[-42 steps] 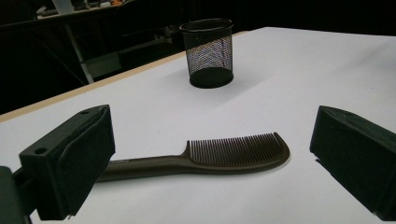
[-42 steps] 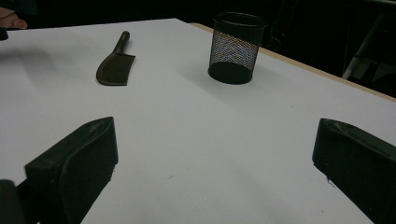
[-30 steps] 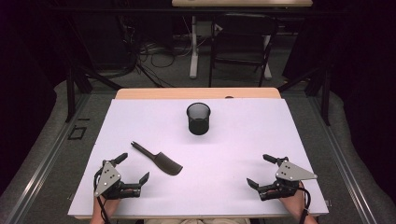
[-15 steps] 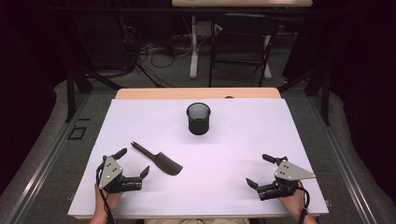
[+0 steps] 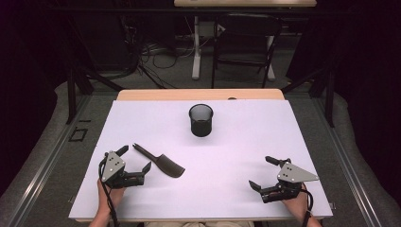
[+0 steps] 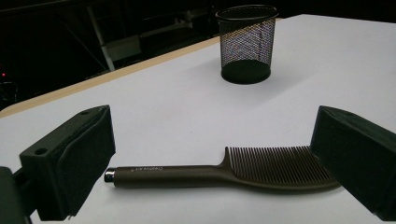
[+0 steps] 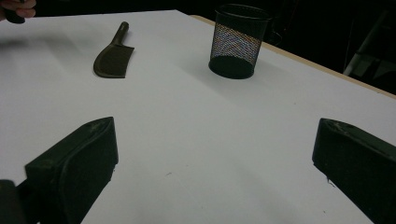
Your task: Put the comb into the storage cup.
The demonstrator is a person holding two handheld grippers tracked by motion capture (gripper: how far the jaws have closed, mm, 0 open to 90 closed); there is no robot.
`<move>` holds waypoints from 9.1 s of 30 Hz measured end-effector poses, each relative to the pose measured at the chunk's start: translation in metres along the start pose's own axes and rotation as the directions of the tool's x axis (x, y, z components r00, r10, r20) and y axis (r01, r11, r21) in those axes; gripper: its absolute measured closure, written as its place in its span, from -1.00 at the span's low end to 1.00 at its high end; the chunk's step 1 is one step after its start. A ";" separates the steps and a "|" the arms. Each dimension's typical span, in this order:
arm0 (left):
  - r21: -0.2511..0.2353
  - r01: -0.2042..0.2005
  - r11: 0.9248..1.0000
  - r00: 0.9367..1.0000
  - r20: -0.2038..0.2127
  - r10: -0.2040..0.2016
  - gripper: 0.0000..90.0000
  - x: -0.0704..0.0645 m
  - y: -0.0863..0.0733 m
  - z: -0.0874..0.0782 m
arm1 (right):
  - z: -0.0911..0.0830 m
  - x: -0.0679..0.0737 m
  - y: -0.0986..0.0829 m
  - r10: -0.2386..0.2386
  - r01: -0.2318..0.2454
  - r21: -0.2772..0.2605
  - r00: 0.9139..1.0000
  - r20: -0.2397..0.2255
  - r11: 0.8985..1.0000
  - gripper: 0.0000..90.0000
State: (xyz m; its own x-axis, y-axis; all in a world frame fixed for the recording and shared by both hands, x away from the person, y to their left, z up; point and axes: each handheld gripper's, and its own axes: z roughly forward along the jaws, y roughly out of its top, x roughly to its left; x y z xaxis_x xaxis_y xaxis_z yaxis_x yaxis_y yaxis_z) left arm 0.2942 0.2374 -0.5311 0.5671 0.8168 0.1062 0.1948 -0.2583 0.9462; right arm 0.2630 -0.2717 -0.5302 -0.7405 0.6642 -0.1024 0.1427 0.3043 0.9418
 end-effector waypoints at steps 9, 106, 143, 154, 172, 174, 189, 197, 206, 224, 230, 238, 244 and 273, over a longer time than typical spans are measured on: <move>0.013 -0.003 1.000 1.000 -0.009 0.004 -1.00 0.004 0.007 0.010 | 0.000 -0.001 0.000 -0.003 0.003 0.007 1.000 0.000 1.000 -1.00; 0.473 0.063 0.879 0.996 -0.090 -0.023 1.00 0.069 -0.002 0.091 | 0.008 0.000 -0.001 -0.002 0.003 0.051 1.000 -0.028 0.999 -1.00; 0.558 0.000 0.830 1.000 0.007 -0.004 1.00 0.056 -0.003 0.076 | 0.008 -0.001 -0.001 0.000 0.002 0.051 1.000 -0.028 0.999 -1.00; 0.570 0.002 0.822 1.000 0.018 -0.015 1.00 0.052 -0.004 0.072 | 0.009 -0.001 -0.001 -0.004 0.005 0.049 0.999 -0.032 0.999 -1.00; 0.582 0.037 0.813 0.998 0.027 -0.065 1.00 0.046 -0.004 0.066 | 0.008 -0.002 -0.001 -0.004 0.006 0.050 0.999 -0.032 0.999 -1.00; 0.583 0.037 0.812 0.997 0.028 -0.066 1.00 0.046 -0.004 0.065 | 0.008 -0.002 -0.001 -0.005 0.006 0.050 1.000 -0.031 0.999 -1.00; 0.597 0.050 0.801 0.996 0.028 -0.082 1.00 0.045 -0.003 0.062 | 0.009 -0.001 0.000 -0.004 0.005 0.053 1.000 -0.031 0.999 -1.00; 0.605 0.060 0.794 0.995 0.028 -0.097 1.00 0.045 -0.003 0.061 | 0.009 -0.002 0.000 -0.008 0.010 0.053 0.999 -0.034 0.999 -1.00; 0.612 0.077 0.787 0.993 0.026 -0.118 1.00 0.045 -0.002 0.060 | 0.009 -0.002 0.000 -0.010 0.012 0.053 0.999 -0.037 0.999 -1.00; 0.580 0.094 0.809 0.990 0.032 -0.138 0.65 0.048 0.003 0.055 | 0.010 -0.002 0.000 -0.009 0.012 0.056 0.999 -0.039 0.998 -1.00; 0.543 0.101 0.834 0.990 0.029 -0.138 0.27 0.051 0.009 0.051 | 0.010 -0.002 0.000 -0.011 0.013 0.056 0.999 -0.039 0.998 -1.00; 0.521 0.071 0.850 0.989 0.070 -0.126 -0.39 0.053 0.017 0.046 | 0.011 -0.002 0.000 -0.010 0.013 0.058 0.999 -0.041 0.998 -1.00; 0.512 0.047 0.857 0.989 0.097 -0.112 -0.67 0.051 0.021 0.047 | 0.011 -0.002 0.000 -0.012 0.014 0.059 0.999 -0.041 0.998 -1.00; 0.594 -0.114 0.796 0.986 0.165 0.019 -1.00 0.031 0.028 0.073 | 0.012 -0.001 -0.001 -0.009 0.012 0.062 0.999 -0.051 0.998 -1.00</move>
State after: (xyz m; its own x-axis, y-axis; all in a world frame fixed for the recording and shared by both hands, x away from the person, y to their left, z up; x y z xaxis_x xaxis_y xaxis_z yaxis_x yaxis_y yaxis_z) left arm 0.3755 0.2173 -0.5232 0.6947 0.7156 0.0722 0.5657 -0.6056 0.5596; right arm 0.2715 -0.2640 -0.5346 -0.7740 0.6261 -0.0946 0.1744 0.3545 0.9187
